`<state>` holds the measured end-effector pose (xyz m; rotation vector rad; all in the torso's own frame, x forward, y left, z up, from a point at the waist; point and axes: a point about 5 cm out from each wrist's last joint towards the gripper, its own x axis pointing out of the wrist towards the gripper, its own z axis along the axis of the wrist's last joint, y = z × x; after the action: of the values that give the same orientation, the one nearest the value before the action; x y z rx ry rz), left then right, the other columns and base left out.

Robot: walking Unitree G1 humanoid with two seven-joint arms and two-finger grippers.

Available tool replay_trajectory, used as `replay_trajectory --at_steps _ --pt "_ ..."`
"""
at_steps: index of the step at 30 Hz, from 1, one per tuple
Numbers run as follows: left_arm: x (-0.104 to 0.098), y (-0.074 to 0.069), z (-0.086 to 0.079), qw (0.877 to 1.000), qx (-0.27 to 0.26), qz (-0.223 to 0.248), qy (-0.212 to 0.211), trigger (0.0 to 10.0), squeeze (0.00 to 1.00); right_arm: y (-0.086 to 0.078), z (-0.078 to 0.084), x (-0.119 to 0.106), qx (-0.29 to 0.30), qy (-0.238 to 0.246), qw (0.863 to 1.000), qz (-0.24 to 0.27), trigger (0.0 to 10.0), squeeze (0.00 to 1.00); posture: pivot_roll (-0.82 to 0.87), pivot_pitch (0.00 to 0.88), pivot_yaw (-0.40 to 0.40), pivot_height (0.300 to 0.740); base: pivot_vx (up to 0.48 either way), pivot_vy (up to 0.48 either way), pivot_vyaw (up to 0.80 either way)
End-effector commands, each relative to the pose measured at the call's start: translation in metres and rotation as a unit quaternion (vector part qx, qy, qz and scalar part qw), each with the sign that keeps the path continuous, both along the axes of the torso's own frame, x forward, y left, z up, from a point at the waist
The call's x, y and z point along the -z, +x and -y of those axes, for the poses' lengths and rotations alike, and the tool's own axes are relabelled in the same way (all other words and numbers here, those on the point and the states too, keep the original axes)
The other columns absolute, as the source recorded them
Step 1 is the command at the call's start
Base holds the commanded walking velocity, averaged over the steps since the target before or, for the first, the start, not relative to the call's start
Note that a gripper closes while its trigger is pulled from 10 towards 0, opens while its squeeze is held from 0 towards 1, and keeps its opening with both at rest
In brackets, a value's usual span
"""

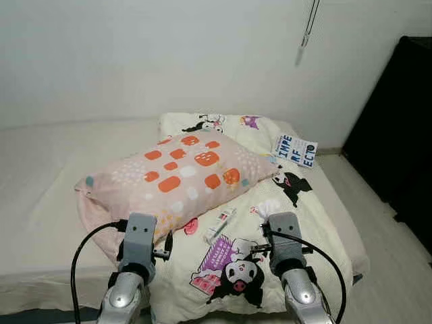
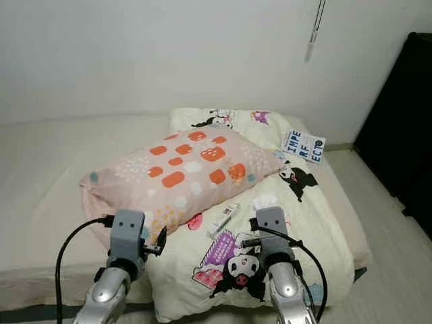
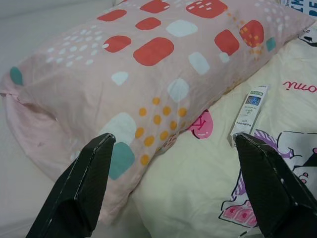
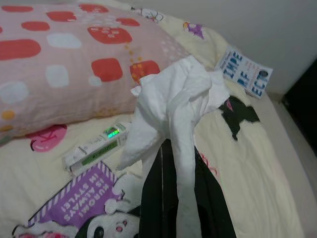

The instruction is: Clean up the room

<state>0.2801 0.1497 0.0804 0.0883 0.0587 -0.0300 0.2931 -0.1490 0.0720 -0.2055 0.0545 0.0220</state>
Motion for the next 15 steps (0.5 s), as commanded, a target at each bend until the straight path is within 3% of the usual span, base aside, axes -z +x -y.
replay_trajectory --at_steps 1,15 --pt "0.010 -0.006 -0.003 1.000 -0.002 -0.018 0.002 10.0 0.00 -0.007 0.005 0.011 0.015 0.010 1.000 -0.017 10.0 0.00 -0.04 0.138 0.018 0.726 0.000 0.000 0.00" --pt "0.000 -0.001 -0.002 1.000 0.001 0.011 0.004 10.0 0.00 -0.005 0.005 0.011 0.016 0.011 1.000 -0.008 10.0 0.00 -0.03 0.142 0.023 0.726 0.000 0.000 0.00"
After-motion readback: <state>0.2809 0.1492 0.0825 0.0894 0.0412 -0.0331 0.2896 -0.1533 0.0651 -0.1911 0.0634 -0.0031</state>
